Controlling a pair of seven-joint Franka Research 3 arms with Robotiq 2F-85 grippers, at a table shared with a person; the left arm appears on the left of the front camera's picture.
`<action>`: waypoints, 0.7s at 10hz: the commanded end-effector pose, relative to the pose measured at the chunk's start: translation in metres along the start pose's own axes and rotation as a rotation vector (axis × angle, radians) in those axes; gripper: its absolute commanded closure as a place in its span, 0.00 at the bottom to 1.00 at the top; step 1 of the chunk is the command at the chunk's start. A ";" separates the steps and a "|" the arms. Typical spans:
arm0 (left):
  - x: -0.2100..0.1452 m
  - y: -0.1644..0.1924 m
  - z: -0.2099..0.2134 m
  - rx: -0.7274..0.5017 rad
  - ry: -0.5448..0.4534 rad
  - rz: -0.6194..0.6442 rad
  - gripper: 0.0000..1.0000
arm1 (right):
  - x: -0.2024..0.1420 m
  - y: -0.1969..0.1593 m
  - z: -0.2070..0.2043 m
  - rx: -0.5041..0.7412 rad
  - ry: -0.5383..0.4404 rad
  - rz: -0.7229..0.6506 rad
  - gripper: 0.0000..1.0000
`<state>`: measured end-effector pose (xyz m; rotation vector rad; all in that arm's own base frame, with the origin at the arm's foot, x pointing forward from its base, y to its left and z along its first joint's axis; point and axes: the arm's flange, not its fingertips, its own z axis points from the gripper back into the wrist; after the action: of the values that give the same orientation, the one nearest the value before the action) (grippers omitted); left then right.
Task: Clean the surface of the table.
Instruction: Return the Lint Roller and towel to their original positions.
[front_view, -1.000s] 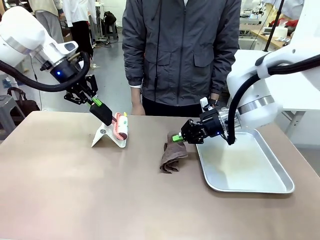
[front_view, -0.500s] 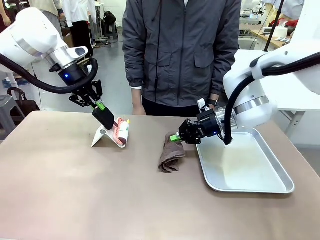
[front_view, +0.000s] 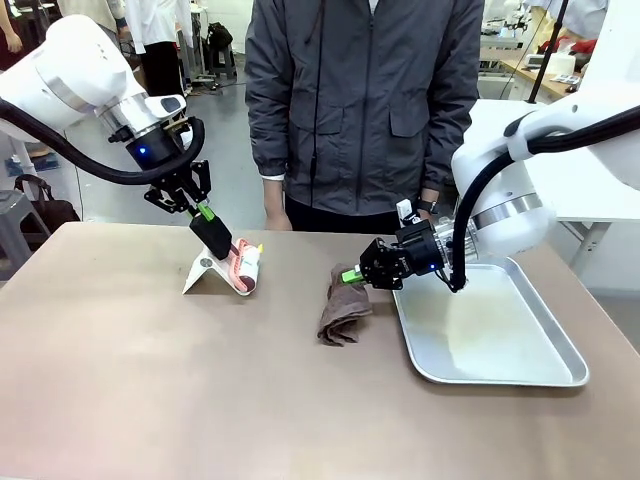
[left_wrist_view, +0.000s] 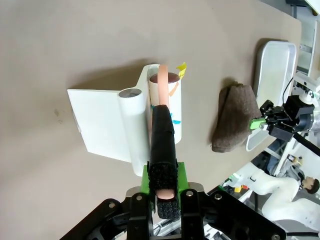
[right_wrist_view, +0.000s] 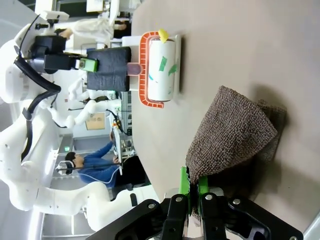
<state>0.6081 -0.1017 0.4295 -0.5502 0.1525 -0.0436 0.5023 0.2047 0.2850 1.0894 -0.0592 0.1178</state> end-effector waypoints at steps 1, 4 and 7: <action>0.003 -0.001 0.005 0.028 0.013 0.019 0.27 | 0.001 -0.001 0.003 0.009 0.019 0.012 0.34; -0.001 0.001 0.008 0.030 0.004 0.025 0.00 | 0.001 -0.001 0.002 0.012 0.027 -0.005 0.00; -0.009 0.010 0.017 0.019 -0.024 0.042 0.00 | 0.000 0.000 0.002 -0.011 0.037 -0.001 0.01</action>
<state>0.6089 -0.0882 0.4353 -0.5503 0.1411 -0.0237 0.5008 0.2051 0.2832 1.0933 -0.0425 0.1308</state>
